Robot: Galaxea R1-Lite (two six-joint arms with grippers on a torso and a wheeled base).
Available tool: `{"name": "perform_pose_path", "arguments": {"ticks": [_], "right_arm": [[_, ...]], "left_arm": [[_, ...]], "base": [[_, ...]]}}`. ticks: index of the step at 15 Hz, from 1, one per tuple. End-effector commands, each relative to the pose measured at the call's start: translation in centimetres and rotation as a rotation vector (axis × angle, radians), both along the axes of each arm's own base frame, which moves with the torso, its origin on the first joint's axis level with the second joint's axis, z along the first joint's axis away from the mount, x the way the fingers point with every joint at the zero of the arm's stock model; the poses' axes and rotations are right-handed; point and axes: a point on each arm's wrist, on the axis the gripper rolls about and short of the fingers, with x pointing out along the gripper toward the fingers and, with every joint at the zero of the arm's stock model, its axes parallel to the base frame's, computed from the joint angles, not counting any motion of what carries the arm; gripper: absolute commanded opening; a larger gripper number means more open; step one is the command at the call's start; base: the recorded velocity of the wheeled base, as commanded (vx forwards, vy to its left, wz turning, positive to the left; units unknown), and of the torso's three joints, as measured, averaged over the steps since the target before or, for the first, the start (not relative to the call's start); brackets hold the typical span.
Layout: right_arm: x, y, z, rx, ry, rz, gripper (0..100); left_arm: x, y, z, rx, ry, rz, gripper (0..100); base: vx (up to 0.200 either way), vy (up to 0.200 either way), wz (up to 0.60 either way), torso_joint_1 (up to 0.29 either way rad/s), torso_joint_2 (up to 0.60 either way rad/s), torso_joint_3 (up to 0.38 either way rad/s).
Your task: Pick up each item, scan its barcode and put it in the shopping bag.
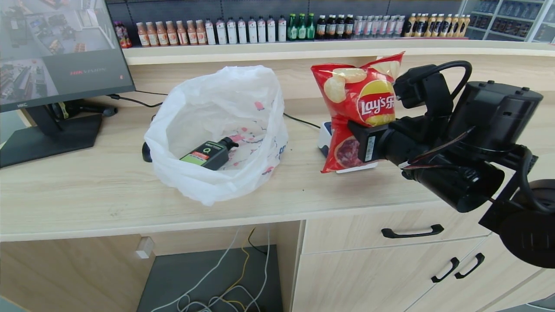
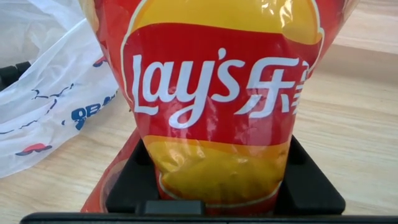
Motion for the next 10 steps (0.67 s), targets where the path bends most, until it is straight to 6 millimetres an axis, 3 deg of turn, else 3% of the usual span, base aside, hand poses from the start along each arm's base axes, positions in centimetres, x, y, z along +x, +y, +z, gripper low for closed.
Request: {"name": "perform_pose_path", "arguments": {"ticks": [1, 5, 8, 10], "right_arm": [[-0.3, -0.2, 0.2, 0.006, -0.009, 0.000, 0], [-1.0, -0.6, 0.0, 0.001, -0.005, 0.001, 0], [-1.9, -1.1, 1.2, 0.020, -0.035, -0.005, 0], [-3.8, -2.1, 2.5, 0.043, -0.076, -0.006, 0]], "left_arm": [[0.0, 0.0, 0.0, 0.000, 0.000, 0.001, 100], [0.0, 0.0, 0.0, 0.000, 0.000, 0.001, 100], [0.0, 0.0, 0.0, 0.000, 0.000, 0.001, 100], [0.0, 0.0, 0.0, 0.000, 0.000, 0.001, 100]], "base": [[0.000, 0.000, 0.00, 0.000, 0.00, 0.000], [0.000, 0.000, 0.00, 0.000, 0.00, 0.000], [0.000, 0.000, 0.00, 0.000, 0.00, 0.000], [0.000, 0.000, 0.00, 0.000, 0.00, 0.000]]}}
